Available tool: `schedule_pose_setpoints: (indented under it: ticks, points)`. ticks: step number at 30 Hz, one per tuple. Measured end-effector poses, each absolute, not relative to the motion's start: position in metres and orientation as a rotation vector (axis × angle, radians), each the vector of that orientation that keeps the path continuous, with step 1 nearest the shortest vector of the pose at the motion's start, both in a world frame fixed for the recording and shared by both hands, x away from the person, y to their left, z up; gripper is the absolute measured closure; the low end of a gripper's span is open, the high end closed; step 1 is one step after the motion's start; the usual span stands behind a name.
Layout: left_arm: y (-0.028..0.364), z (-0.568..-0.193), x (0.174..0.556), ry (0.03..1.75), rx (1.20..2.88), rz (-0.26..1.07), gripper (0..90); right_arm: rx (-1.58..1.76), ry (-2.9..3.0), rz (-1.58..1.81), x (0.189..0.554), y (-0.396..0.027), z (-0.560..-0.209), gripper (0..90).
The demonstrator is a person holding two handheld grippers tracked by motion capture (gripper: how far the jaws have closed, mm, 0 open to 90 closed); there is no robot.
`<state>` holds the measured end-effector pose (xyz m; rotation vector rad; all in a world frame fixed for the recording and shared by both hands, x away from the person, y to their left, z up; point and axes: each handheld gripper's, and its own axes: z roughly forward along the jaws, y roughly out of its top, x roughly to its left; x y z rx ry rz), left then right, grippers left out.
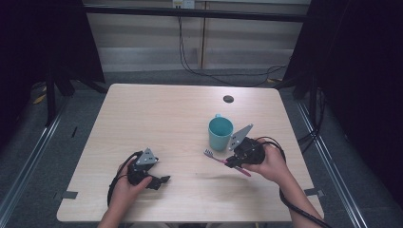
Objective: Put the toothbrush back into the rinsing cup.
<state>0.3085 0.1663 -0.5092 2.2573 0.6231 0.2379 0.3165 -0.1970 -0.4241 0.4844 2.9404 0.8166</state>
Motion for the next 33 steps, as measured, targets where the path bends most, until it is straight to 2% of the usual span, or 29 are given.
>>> schedule_pose_setpoints:
  ticks: [18,33]
  points:
    - [0.166,-0.509,0.308,0.624,2.256,0.238,15.0,0.680,2.766,1.151,0.318,-0.229,-0.408,83.2]
    - [0.166,-0.509,0.308,0.624,2.256,0.238,15.0,0.749,2.685,1.245,0.322,-0.234,-0.397,83.1]
